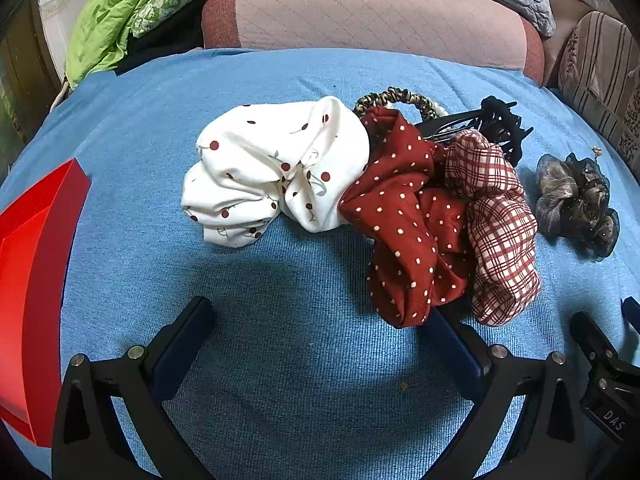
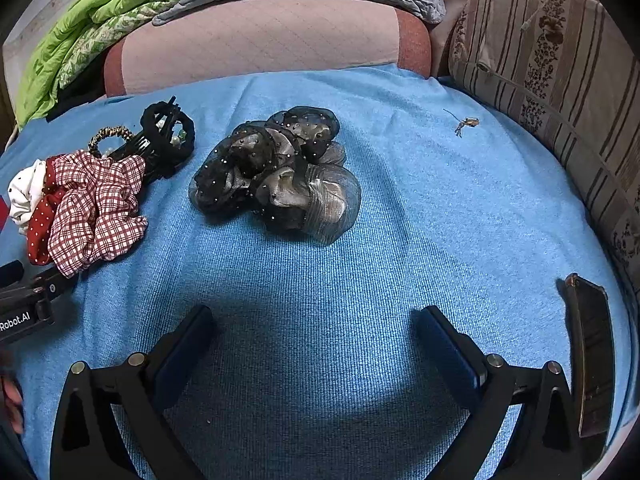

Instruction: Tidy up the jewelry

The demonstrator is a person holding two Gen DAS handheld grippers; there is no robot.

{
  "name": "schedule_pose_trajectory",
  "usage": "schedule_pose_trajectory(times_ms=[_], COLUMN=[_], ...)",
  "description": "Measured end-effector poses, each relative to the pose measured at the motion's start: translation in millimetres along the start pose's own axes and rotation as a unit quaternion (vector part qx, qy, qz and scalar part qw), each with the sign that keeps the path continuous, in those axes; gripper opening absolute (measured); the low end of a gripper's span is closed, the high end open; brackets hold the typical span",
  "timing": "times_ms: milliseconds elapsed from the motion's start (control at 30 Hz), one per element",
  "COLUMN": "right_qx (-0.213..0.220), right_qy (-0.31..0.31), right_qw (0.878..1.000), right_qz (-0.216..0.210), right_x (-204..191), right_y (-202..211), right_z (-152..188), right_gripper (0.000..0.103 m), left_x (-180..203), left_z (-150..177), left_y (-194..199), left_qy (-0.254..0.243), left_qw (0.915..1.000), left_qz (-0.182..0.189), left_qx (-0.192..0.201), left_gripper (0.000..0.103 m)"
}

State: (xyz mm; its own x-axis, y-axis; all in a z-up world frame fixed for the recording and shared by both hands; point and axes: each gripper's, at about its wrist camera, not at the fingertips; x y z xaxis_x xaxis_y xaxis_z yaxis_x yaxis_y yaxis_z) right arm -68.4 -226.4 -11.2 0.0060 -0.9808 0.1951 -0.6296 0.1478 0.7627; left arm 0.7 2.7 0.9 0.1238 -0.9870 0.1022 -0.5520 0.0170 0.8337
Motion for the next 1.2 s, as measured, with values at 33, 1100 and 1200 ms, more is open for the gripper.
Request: schedule_pose_trajectory(times_ms=[33, 1100, 1200], right_qx=[0.000, 0.053, 0.079], right_qy=[0.000, -0.018, -0.010], right_qw=[1.000, 0.998, 0.997], right_qz=[0.000, 0.018, 0.014], right_x=[0, -23, -29], right_y=[0, 118, 136], right_z=[0, 17, 13], right_gripper=[0.103, 0.102, 0.102], left_x=[0, -50, -53], left_z=[-1, 43, 45], left_y=[0, 161, 176], left_qy=[-0.005, -0.024, -0.023], left_qw=[1.0000, 0.9968, 0.9952], left_qz=[0.001, 0.032, 0.031], left_qx=[-0.004, 0.069, 0.090], left_gripper=[0.103, 0.103, 0.103])
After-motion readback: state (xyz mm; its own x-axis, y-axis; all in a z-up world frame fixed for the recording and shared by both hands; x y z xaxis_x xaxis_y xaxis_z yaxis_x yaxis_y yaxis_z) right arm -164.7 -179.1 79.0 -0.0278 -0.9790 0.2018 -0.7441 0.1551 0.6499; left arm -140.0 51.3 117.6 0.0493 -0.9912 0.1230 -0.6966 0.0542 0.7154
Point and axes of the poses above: each gripper's, at about its wrist camera, not at the fingertips, and y roughly against the way its jaws point, x to its right, z to its underside, and after that the axes turned 14 degrees about y, right-handed
